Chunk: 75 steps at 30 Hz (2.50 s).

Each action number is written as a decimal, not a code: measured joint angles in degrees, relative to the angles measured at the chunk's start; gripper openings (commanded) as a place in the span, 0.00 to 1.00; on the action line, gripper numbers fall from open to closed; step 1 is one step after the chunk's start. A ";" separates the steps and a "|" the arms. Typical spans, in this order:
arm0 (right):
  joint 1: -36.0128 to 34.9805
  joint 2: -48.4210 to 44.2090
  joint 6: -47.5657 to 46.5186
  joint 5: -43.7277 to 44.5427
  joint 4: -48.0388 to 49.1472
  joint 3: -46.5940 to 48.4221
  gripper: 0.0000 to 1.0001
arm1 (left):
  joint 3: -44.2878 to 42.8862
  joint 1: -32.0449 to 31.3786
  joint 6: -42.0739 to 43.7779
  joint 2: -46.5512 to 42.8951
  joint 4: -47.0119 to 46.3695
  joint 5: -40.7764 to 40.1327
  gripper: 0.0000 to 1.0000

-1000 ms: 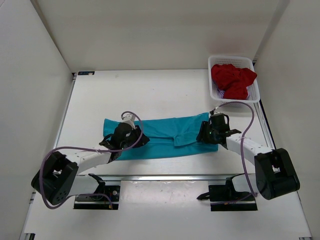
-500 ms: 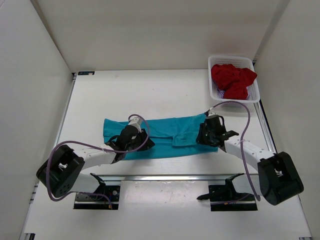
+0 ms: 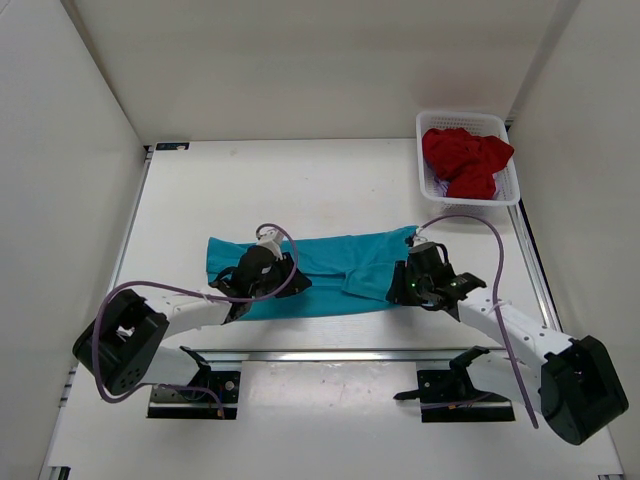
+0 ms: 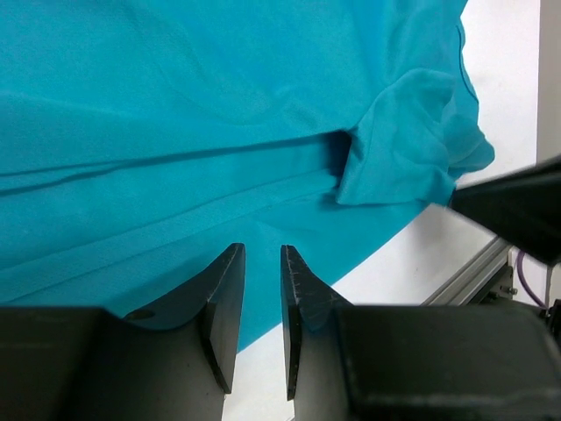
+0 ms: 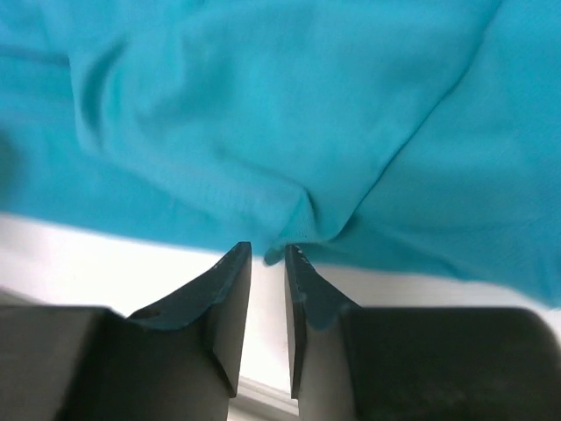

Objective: Fold and stack the t-shirts
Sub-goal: Fold the other side of the tshirt into a rectangle

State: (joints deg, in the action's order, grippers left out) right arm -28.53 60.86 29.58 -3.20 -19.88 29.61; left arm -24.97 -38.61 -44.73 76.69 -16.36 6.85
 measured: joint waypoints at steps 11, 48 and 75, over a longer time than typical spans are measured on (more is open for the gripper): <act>12.09 -0.35 -1.25 -6.27 2.14 0.83 0.08 | -3.08 3.52 0.76 -0.61 1.11 1.11 0.34; 28.63 31.06 -1.18 -14.08 29.31 13.64 0.00 | 2.34 -0.46 2.29 6.12 -3.45 4.17 0.36; 11.80 15.67 0.87 -8.92 24.33 -3.82 0.00 | -2.71 20.22 0.50 1.88 0.39 9.35 0.37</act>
State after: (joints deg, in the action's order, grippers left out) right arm -16.73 76.53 30.46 -12.12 4.45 25.78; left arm -27.68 -18.39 -44.23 78.56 -15.97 16.21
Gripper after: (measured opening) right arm 0.003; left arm 0.364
